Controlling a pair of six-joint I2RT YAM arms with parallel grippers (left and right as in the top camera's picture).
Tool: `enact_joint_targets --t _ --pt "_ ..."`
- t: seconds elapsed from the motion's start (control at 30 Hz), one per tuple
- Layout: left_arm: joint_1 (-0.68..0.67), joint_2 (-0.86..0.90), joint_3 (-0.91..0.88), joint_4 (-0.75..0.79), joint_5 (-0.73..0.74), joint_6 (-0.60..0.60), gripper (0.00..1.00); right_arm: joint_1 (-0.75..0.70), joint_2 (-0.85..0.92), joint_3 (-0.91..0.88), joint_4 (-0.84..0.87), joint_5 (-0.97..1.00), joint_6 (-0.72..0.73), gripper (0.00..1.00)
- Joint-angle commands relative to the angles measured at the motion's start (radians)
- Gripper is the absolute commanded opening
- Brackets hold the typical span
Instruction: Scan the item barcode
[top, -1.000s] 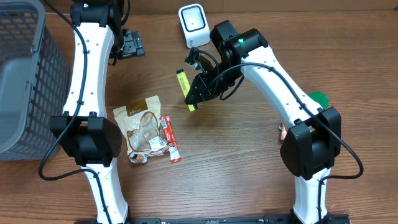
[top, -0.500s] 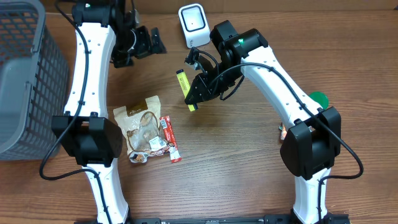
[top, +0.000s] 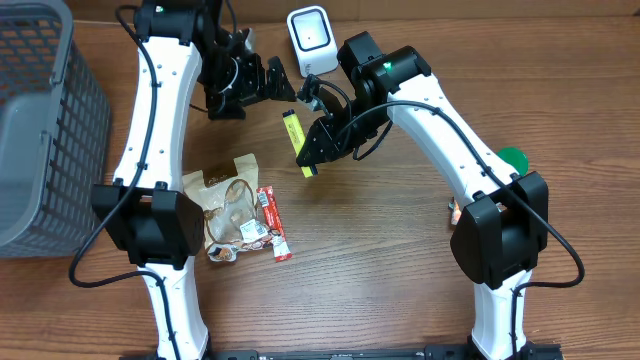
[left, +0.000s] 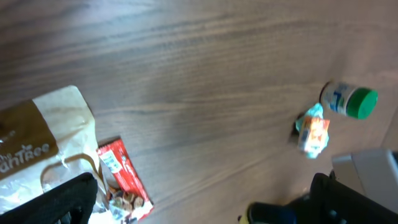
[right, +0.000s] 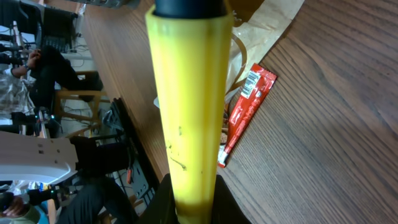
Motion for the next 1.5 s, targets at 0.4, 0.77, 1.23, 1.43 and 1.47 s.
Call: enact_joint_targets --t 0.4,0.77,1.23,1.43,1.47 --pt "-0.031 -0.008 0.000 -0.028 -0.066 0.051 1.00 -0.004 -0.013 0.022 0.077 -0.056 0.073 0.04" --pt "-0.032 -0.008 -0.001 -0.035 -0.155 0.044 0.97 -0.025 -0.013 0.022 0.083 -0.080 0.076 0.04" --pt "-0.032 -0.008 -0.009 -0.054 -0.226 0.025 0.98 -0.030 -0.013 0.022 0.087 -0.091 0.076 0.04" --pt "-0.032 -0.008 -0.012 -0.062 -0.233 0.025 0.98 -0.030 -0.013 0.022 0.088 -0.091 0.076 0.04" --pt "-0.032 -0.008 -0.012 -0.066 -0.234 0.025 0.98 -0.030 -0.013 0.022 0.090 -0.091 0.076 0.04"
